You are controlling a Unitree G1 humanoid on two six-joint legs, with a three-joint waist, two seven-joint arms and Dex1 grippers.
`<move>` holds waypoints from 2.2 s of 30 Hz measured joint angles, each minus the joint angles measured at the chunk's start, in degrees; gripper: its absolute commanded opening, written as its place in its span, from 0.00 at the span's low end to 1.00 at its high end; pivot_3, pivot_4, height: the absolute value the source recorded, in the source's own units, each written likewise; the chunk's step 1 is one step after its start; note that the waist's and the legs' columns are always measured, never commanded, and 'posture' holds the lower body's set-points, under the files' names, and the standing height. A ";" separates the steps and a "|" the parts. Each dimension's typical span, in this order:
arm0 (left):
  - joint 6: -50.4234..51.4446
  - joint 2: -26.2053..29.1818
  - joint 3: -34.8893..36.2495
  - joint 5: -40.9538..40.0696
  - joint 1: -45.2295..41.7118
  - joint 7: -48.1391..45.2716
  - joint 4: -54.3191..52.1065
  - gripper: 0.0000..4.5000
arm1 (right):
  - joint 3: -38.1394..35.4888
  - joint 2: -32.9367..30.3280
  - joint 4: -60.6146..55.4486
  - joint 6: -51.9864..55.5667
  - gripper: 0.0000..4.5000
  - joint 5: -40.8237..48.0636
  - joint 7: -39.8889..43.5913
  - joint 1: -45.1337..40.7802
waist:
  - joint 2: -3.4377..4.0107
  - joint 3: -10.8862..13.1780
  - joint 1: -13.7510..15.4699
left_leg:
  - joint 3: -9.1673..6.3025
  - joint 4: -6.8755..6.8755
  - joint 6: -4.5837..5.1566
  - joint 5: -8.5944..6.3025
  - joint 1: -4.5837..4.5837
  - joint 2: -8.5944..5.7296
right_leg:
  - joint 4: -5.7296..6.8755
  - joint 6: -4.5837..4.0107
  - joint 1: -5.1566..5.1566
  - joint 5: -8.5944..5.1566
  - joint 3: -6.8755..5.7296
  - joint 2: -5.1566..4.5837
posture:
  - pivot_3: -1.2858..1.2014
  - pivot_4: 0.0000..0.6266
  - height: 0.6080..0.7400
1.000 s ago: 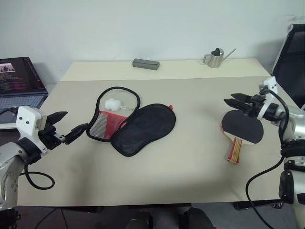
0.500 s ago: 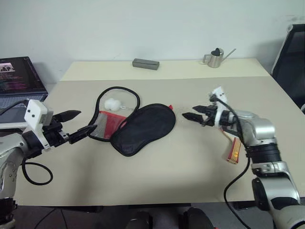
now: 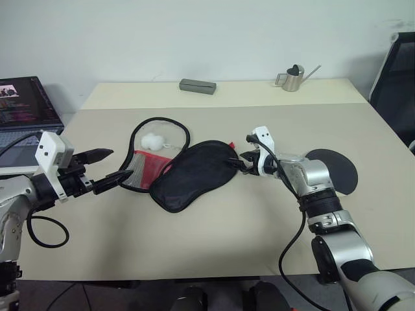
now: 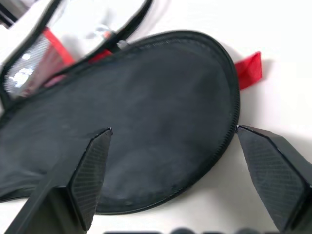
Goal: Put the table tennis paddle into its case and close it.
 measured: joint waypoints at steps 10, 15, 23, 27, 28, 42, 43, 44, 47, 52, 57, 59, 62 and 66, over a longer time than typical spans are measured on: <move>-0.10 0.01 -0.76 0.00 -1.51 -0.30 0.00 1.00 | 1.17 1.17 7.17 -7.40 0.99 -4.24 -1.30 -1.73 | 0.00 0.00 -0.68 | 0.01 -0.01 -0.03 0.02 0.00 0.01 | 0.02 0.00 -0.02 0.00 0.02 0.02 | 0.52 0.24 1.00; -0.18 0.01 -1.20 -0.01 -2.32 -0.72 0.00 1.00 | 2.21 2.20 5.84 -7.06 0.99 -4.36 -0.86 -1.56 | 0.00 0.00 -0.82 | 0.02 -0.01 -0.04 0.01 0.00 0.02 | 0.04 0.00 -0.06 0.00 0.05 0.03 | 0.52 0.24 1.00; -0.08 0.00 -2.23 -0.22 -2.32 -2.60 -0.05 1.00 | 5.73 3.97 1.84 -5.13 0.99 -5.25 0.22 -1.39 | 0.00 0.00 -0.78 | 0.01 -0.01 -0.05 0.01 -0.01 0.02 | 0.06 0.00 -0.09 0.00 0.05 0.03 | 0.52 0.24 1.00; 0.54 0.01 -2.23 -1.28 -1.32 -4.00 -0.46 1.00 | 6.49 3.93 2.42 -5.73 0.99 -6.90 -0.35 -1.40 | 0.00 0.00 -0.77 | 0.02 -0.01 -0.05 0.01 -0.03 0.02 | 0.06 0.00 -0.13 0.00 0.08 0.03 | 0.52 0.24 1.00; 0.67 0.01 -2.23 -1.39 -1.03 -4.17 -0.48 1.00 | 6.49 3.91 2.65 -6.20 0.99 -7.29 -0.68 -1.41 | 0.00 0.00 -0.78 | 0.02 -0.01 -0.05 0.01 -0.03 0.02 | 0.08 0.00 -0.14 0.00 0.07 0.03 | 0.52 0.24 1.00; 1.29 0.01 -2.20 -1.63 0.59 -4.42 -1.21 1.00 | 4.21 3.65 0.86 -4.45 0.99 -7.22 -1.97 1.23 | -0.03 -0.02 -0.77 | 0.07 0.00 -0.05 0.01 -0.08 0.02 | 0.26 -0.02 -0.30 0.01 0.15 0.03 | 0.52 0.24 1.00; 1.29 0.01 -2.20 -1.64 0.60 -4.27 -1.24 1.00 | 4.09 3.82 0.85 -4.32 0.99 -7.15 -2.29 1.22 | -0.03 -0.02 -0.76 | 0.07 0.00 -0.05 0.01 -0.09 0.01 | 0.34 -0.02 -0.35 0.01 0.17 0.03 | 0.52 0.24 1.00; 1.29 0.01 -2.20 -1.64 0.61 -4.08 -1.25 1.00 | 4.07 3.98 0.85 -4.27 0.99 -7.15 -2.58 1.22 | -0.04 -0.03 -0.76 | 0.09 0.01 -0.05 0.01 -0.09 0.01 | 0.42 -0.02 -0.42 0.01 0.20 0.03 | 0.52 0.24 1.00; 1.29 0.01 -2.20 -1.64 0.60 -3.77 -1.33 1.00 | 4.13 4.42 1.01 -4.22 0.99 -7.52 -3.44 1.10 | -0.05 -0.03 -0.76 | 0.10 0.01 -0.01 -0.01 -0.09 0.02 | 0.60 -0.03 -0.51 0.00 0.21 0.03 | 0.52 0.24 1.00; 1.31 0.01 -2.20 -1.66 0.60 -3.54 -2.43 1.00 | 4.25 5.07 2.08 -4.54 0.99 -8.50 -3.81 0.54 | -0.07 -0.05 -0.77 | 0.09 0.03 -0.04 0.01 -0.06 0.02 | 0.75 -0.06 -0.53 0.01 0.22 0.04 | 0.52 0.24 1.00; 1.46 -0.01 -2.20 -1.66 0.60 -2.79 -2.69 1.00 | 5.45 5.68 4.25 -5.71 0.71 -9.60 -3.81 -0.65 | -0.09 -0.05 -0.90 | 0.09 0.04 -0.06 0.02 -0.03 0.08 | 0.78 -0.09 -0.53 0.03 0.22 0.11 | 0.52 0.24 1.00; 1.50 -0.01 -2.20 -1.67 0.62 -2.52 -2.91 1.00 | 5.61 5.78 5.12 -6.29 0.57 -10.20 -3.80 -1.08 | -0.09 -0.05 -0.92 | 0.10 0.04 -0.07 0.03 -0.04 0.11 | 0.78 -0.10 -0.54 0.03 0.22 0.14 | 0.52 0.24 1.00; 1.53 -0.08 -2.20 -1.68 0.95 -2.37 -3.64 1.00 | 6.10 5.77 6.29 -7.08 0.35 -11.02 -3.60 -1.64 | -0.09 -0.05 -0.94 | 0.11 0.03 -0.09 0.04 -0.03 0.13 | 0.78 -0.11 -0.54 0.04 0.23 0.16 | 0.52 0.24 1.00; 1.79 -0.53 -2.20 -1.69 1.66 -1.92 -4.45 1.00 | 7.08 5.36 7.35 -8.35 0.06 -11.59 -2.83 -2.04 | -0.09 -0.05 -0.95 | 0.11 0.03 -0.09 0.04 -0.04 0.14 | 0.78 -0.12 -0.55 0.04 0.24 0.17 | 0.52 0.24 1.00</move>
